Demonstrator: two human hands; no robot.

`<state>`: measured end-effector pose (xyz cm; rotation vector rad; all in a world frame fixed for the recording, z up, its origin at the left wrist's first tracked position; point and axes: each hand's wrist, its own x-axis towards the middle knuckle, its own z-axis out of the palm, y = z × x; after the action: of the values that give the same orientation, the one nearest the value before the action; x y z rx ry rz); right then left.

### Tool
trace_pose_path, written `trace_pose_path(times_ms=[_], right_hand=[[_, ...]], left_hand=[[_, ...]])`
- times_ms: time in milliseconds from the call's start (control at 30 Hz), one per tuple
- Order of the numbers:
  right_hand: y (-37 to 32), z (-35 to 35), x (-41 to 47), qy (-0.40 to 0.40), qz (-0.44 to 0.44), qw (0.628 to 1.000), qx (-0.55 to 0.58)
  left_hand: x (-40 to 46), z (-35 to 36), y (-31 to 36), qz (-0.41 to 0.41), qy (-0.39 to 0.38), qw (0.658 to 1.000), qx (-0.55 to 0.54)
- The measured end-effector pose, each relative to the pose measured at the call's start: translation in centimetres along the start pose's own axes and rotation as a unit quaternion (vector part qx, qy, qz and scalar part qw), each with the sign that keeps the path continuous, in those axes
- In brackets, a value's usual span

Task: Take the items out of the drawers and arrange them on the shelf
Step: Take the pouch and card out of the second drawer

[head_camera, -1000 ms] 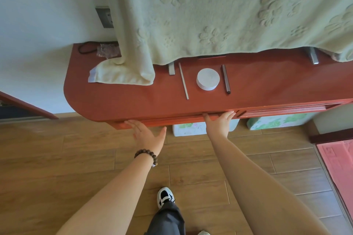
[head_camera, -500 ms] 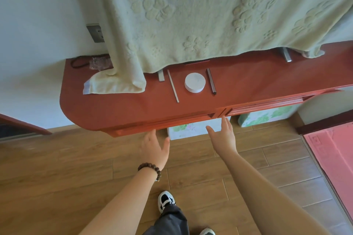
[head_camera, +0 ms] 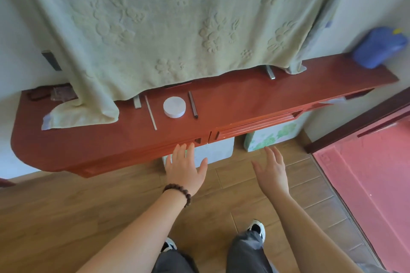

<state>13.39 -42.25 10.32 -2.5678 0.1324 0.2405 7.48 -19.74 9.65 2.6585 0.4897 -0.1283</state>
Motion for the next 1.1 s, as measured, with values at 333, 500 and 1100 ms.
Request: trace_pose_path(times_ms=[333, 500, 1100], right_hand=[[7.4, -3.7, 12.4, -0.091, -0.064, 0.994, 0.024], [11.7, -6.6, 18.1, -0.149, -0.106, 0.983, 0.019], [16.4, -5.8, 29.5, -0.301, 0.231, 0.813, 0.441]], left_hand=[[3.8, 6.9, 12.4, -0.086, 0.022, 0.996, 0.027], [5.6, 11.5, 19.9, -0.164, 0.034, 0.986, 0.012], [12.0, 17.3, 22.7, -0.381, 0.046, 0.889, -0.251]])
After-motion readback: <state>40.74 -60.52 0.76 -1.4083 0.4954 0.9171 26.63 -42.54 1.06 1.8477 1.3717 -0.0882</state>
